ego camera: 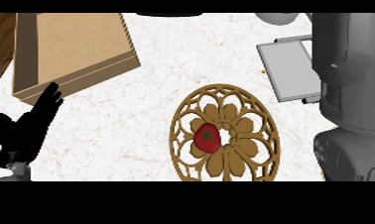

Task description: Pick the sweet potato from the placemat and place it in the tiered shelf

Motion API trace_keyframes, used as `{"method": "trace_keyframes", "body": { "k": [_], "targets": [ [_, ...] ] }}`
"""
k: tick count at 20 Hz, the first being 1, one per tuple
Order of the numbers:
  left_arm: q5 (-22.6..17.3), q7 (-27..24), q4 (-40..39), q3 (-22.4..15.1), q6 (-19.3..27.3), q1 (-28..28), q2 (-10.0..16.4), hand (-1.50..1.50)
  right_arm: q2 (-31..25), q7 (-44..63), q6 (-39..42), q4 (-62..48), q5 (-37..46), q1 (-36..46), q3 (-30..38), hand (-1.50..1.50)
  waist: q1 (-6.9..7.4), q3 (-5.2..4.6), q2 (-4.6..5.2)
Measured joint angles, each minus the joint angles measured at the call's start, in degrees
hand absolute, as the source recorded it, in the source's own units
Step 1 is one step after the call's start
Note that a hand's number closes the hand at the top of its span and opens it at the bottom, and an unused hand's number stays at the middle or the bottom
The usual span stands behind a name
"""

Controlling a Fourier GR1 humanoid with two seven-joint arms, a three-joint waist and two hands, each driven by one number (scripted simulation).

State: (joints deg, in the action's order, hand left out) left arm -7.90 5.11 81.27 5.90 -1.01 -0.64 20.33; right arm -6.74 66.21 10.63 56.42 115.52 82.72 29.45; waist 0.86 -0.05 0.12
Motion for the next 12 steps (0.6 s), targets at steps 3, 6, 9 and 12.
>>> {"method": "trace_keyframes", "body": {
  "k": [3,6,9,12],
  "targets": [
    [0.1,-0.4,0.0,0.0,-0.2,-0.6,-0.3,0.00,-0.5,-0.6,-0.4,0.5,0.5,-1.4,1.6,1.50,-0.11,0.01,-0.03],
    [0.3,-0.2,0.1,0.0,-0.1,-0.4,-0.5,0.00,-2.3,-1.7,-1.4,0.7,-0.1,-2.9,3.8,1.50,-0.19,0.03,0.01],
    [-0.1,0.5,0.6,0.6,-0.8,-0.5,0.1,0.00,-3.0,-2.3,-2.6,2.3,-1.1,-4.8,5.3,1.50,-0.25,0.05,-0.04],
    [-0.2,0.2,0.4,0.9,-1.2,-0.8,0.0,0.00,-3.4,-2.8,-3.1,4.2,-1.8,-7.4,6.8,1.50,-0.50,0.06,-0.12]
  ]
}}
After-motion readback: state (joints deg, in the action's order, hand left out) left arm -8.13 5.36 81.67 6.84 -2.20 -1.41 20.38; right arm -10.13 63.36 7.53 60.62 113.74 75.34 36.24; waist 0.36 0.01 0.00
